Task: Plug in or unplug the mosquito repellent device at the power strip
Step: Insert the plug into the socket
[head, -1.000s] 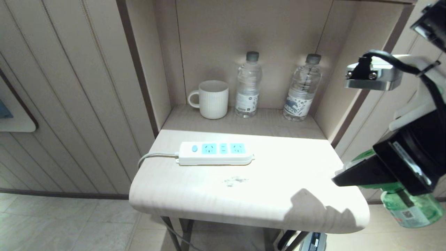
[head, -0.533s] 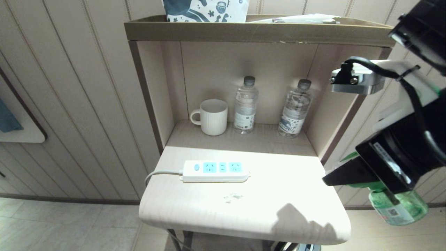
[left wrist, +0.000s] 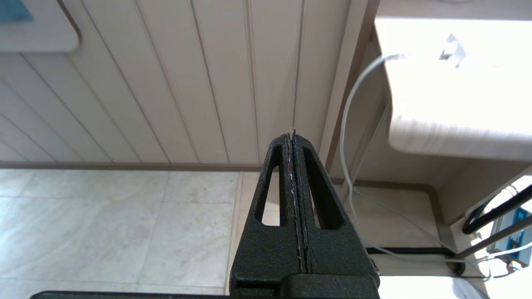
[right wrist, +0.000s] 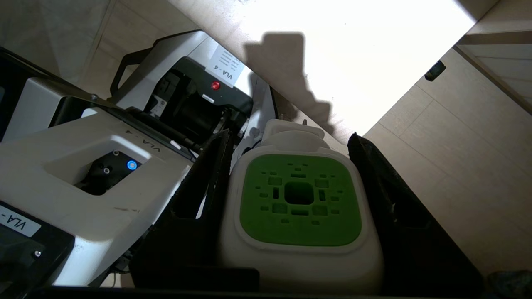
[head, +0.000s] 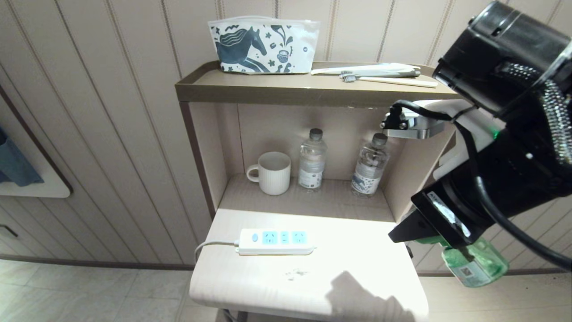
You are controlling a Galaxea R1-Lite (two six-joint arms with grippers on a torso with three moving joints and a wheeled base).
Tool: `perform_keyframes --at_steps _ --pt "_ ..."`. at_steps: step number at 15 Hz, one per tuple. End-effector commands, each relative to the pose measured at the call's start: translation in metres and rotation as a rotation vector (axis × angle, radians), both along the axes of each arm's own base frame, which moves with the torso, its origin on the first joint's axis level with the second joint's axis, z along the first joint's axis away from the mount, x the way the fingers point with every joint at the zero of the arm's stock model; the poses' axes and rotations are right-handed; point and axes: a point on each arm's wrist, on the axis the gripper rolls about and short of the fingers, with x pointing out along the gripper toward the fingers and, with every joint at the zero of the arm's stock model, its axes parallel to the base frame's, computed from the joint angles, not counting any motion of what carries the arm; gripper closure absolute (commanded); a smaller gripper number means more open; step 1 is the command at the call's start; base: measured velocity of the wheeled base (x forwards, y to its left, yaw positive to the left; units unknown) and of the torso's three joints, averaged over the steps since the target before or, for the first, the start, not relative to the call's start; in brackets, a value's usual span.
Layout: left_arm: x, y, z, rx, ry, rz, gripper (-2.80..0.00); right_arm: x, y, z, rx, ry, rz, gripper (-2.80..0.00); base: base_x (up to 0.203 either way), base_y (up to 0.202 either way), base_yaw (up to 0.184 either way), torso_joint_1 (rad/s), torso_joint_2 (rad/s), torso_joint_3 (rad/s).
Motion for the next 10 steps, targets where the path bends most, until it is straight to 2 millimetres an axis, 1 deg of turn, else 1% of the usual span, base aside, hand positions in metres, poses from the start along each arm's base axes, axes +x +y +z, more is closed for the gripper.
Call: perform_keyframes --at_steps 1,7,9,10 --pt "0.000 0.000 0.000 0.000 0.002 0.000 0.00 0.005 0.005 -0.006 -0.020 0.022 -0.001 0.00 0.000 0.000 0.000 0.254 -0.54 -0.291" --pt "0.000 0.000 0.000 0.000 0.002 0.000 0.00 0.020 0.018 -0.019 -0.042 0.046 -0.005 0.00 0.000 0.000 0.000 0.263 -0.56 -0.296" --pt "0.000 0.000 0.000 0.000 0.002 0.000 0.00 0.030 0.029 -0.031 -0.072 0.076 0.000 0.00 0.000 0.000 0.000 0.096 -0.21 -0.111" --pt "0.000 0.000 0.000 0.000 0.002 0.000 0.00 0.036 0.035 -0.041 -0.095 0.099 0.001 0.00 0.000 0.000 0.000 0.039 -0.07 -0.042"
